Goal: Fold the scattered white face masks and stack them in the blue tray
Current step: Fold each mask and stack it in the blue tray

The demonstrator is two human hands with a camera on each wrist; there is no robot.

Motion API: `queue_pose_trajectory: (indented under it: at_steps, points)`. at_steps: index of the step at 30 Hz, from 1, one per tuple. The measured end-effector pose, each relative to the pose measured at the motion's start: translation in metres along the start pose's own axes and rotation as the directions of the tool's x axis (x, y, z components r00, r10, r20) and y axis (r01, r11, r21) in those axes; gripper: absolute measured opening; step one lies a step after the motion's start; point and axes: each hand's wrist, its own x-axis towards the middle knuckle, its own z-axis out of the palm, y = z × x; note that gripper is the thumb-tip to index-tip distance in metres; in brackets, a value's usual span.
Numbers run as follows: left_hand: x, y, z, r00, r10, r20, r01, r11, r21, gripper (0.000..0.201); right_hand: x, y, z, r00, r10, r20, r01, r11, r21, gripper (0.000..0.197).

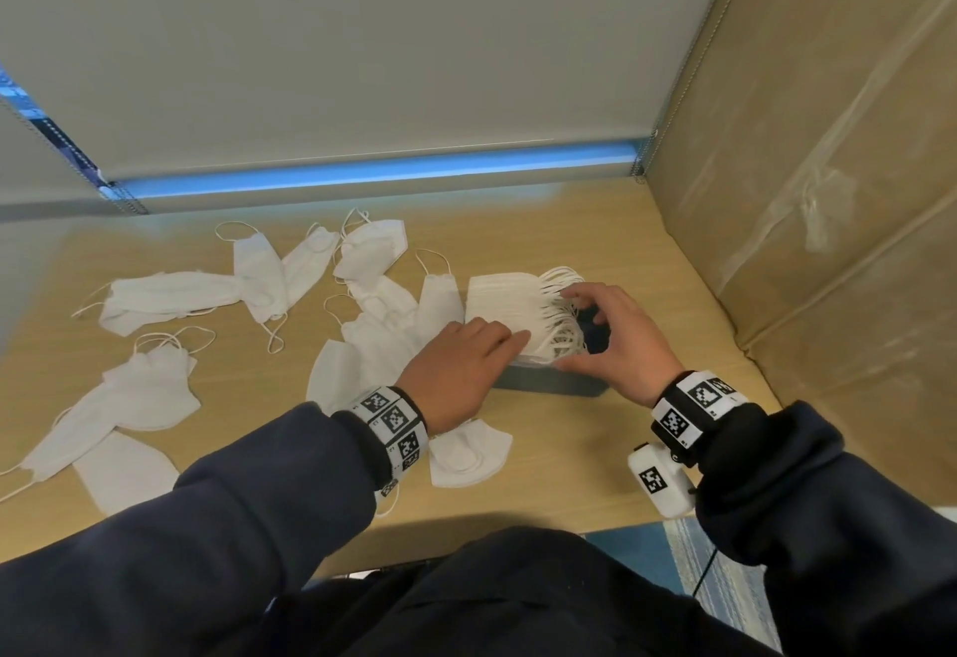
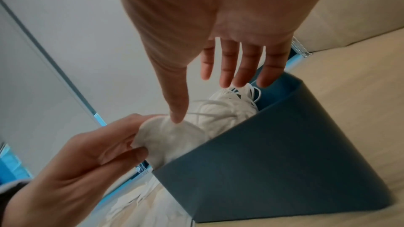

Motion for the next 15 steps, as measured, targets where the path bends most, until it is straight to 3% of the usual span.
queue_pose_trajectory:
  at_steps: [3,5,7,10,15]
  points:
    - [0.002,0.005,-0.001,0.996,-0.056,-0.065,0.057,0.998,0.01,0.077,0.0,-0.001,0.005,0.987,-0.127,0.095,0.131,0.991,-0.037,0.063]
    - [0.001,0.005,0.001,0.981,-0.095,-0.166,0.09,0.995,-0.04,0.072,0.002,-0.002,0.011,0.985,-0.11,0.135,0.118,0.991,-0.056,0.052]
    - [-0.003,0.002,0.009,0.962,-0.121,-0.244,0.099,0.99,-0.1,0.054,0.002,-0.004,0.015,0.986,-0.075,0.147,0.092,0.99,-0.109,0.04]
    - [-0.012,-0.004,0.017,0.955,-0.171,-0.243,0.125,0.973,-0.194,0.036,0.002,-0.005,0.017,0.994,-0.046,0.1,0.059,0.99,-0.129,0.015]
    - [-0.01,-0.02,0.004,0.956,-0.186,-0.226,0.137,0.966,-0.218,0.031,0.002,-0.003,0.008,0.985,0.089,0.145,-0.057,0.976,-0.211,0.012]
